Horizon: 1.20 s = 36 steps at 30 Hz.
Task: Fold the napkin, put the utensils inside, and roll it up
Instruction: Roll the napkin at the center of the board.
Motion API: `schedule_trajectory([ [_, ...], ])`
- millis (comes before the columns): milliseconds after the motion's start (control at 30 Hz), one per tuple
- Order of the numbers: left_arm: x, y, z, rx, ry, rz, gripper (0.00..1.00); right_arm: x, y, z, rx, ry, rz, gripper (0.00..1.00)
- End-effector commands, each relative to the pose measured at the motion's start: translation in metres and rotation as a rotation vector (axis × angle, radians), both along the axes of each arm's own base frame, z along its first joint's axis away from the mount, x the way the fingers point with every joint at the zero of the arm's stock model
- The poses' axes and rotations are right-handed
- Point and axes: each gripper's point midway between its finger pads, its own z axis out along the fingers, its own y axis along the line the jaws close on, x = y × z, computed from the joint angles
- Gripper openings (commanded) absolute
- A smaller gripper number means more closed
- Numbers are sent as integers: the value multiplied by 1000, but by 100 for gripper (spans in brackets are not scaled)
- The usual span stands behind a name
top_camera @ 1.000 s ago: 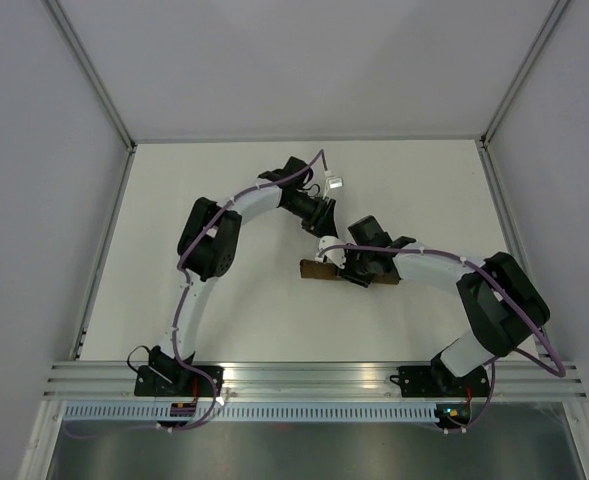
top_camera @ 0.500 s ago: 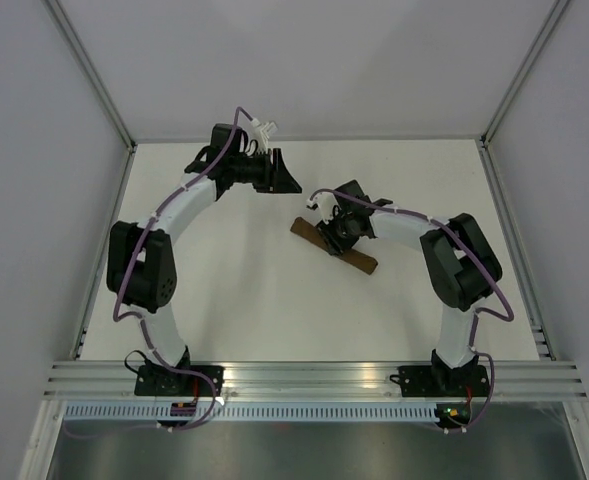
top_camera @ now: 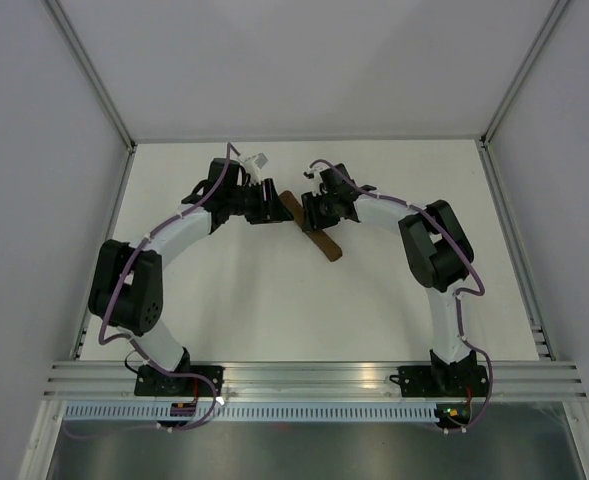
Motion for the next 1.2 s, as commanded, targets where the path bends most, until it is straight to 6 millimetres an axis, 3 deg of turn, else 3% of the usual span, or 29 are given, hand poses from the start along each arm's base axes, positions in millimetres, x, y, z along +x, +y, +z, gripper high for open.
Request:
schedule_trajectory([
  [0,23,7,-1,10,-7,135,51,-49,-11,-63,-60,269,-79,48],
  [133,41,11,-37,57,48,218,51,-46,-4,-58,-27,272,-87,49],
  [367,66,7,-73,101,89,264,50,-48,1,-54,-4,287,-74,51],
  [433,73,3,-74,98,87,264,50,-50,3,-53,6,294,-61,54],
  [467,74,2,-84,107,106,264,50,-51,3,-53,9,298,-57,57],
  [700,87,-4,-100,150,125,259,49,-60,8,-47,30,341,-5,60],
  [967,96,-11,-105,204,140,222,48,-67,17,-31,79,377,50,61],
  [1167,99,-14,-112,242,146,201,47,-62,9,-25,79,390,47,61],
])
